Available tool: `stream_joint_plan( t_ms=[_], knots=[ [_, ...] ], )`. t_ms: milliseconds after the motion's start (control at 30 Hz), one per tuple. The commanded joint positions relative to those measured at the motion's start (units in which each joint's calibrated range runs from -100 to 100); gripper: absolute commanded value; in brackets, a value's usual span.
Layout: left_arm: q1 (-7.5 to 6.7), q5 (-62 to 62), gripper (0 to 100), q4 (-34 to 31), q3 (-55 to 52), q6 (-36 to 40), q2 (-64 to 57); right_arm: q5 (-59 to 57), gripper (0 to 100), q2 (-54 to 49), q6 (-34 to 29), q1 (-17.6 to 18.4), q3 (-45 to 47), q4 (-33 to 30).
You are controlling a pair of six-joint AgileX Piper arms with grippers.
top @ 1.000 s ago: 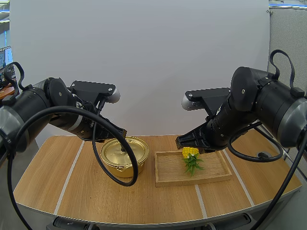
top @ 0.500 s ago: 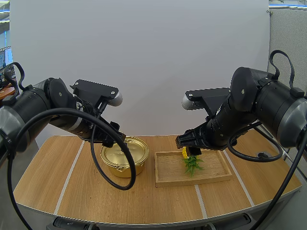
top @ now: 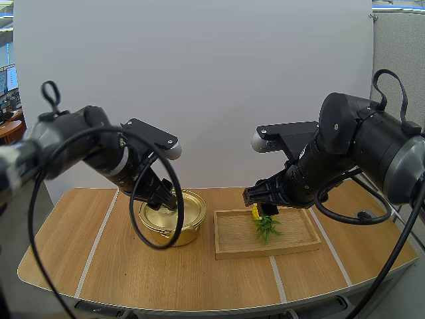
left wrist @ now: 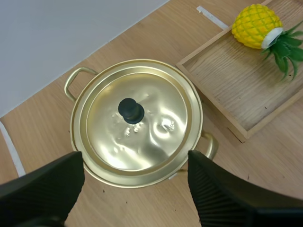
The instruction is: Open the pot, put the pineapple inside, and close it
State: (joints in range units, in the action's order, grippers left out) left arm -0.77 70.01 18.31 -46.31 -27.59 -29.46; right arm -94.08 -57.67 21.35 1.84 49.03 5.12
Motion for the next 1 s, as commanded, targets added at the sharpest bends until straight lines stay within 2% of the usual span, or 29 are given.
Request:
stream_joint_plan(
  t_ms=[0, 133, 367, 500, 967],
  knots=[
    [-0.01, -0.41, 100, 1.12, 3.23, -0.58, 5.28, 1.08, 100, -0.12, -0.17, -0.2, -0.14, -0.31],
    [-0.09, 0.8, 100, 1.01, 7.93, -0.98, 11.37, 1.08, 100, -0.12, -0.17, -0.2, -0.14, -0.31],
    [-1.47, 2.98, 100, 0.07, 15.58, -0.96, 20.38, 1.08, 100, -0.12, -0.17, -0.2, -0.14, -0.31],
    [-1.47, 5.66, 100, -0.24, 19.68, -0.96, 24.75, 1.08, 100, -0.12, -0.17, -0.2, -0.14, -0.31],
    [-1.47, 4.66, 100, -0.34, 21.16, -0.96, 32.59, 1.4, 100, -0.12, -0.17, -0.2, -0.14, -0.31]
  ],
)
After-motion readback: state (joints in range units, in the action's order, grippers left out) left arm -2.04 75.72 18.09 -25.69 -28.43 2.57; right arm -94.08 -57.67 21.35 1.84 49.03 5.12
